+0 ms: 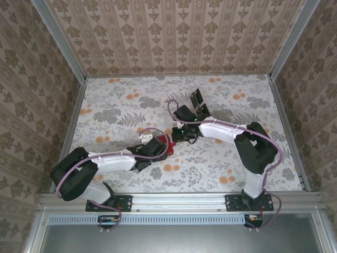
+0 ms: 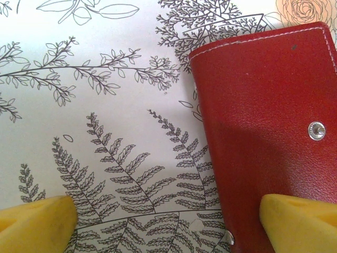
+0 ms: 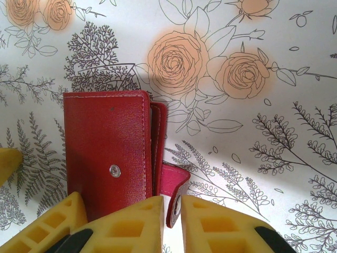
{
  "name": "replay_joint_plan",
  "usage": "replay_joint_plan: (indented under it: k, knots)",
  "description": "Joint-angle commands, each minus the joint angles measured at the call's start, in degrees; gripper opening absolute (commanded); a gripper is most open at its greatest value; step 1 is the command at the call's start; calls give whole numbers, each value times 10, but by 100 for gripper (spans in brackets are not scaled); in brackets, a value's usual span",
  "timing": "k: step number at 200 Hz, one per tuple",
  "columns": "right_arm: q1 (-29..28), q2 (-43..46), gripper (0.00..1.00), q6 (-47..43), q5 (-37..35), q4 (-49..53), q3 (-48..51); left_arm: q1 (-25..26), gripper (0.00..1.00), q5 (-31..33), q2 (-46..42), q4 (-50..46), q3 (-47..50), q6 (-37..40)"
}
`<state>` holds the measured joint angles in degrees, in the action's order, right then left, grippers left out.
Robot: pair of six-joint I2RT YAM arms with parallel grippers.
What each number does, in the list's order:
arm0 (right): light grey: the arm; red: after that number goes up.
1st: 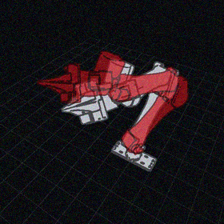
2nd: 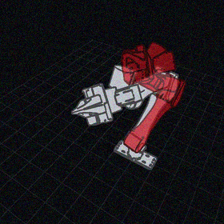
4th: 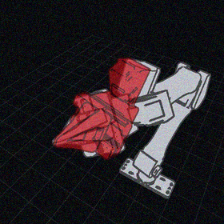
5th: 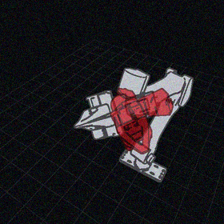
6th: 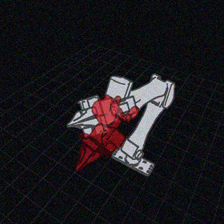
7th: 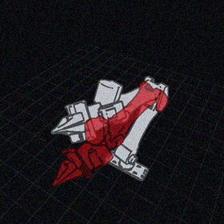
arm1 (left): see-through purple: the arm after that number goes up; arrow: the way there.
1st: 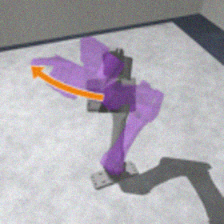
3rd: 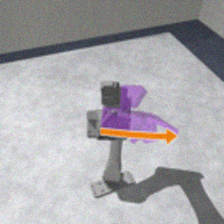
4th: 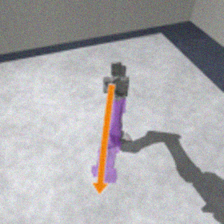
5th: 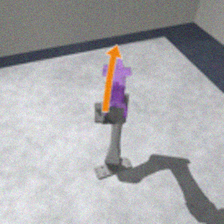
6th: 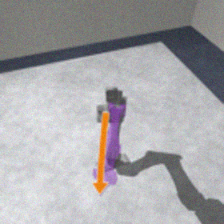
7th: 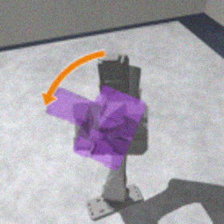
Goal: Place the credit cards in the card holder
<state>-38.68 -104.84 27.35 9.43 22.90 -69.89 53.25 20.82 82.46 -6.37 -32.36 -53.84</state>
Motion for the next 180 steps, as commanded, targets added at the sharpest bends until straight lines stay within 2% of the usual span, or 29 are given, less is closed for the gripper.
replay_joint_plan:
  k: [1,101,142,180]
  knots:
    - [-3,-7,16,2,6,-3,7,-8,100,-46,37,7,27,-15]
    - [-3,-14,13,2,6,-3,5,-8,100,-46,37,8,28,-16]
    - [-3,-8,0,2,12,-5,5,-8,100,-46,37,9,28,-16]
    - [-3,3,0,13,44,-22,7,-8,100,-47,38,12,30,-15]
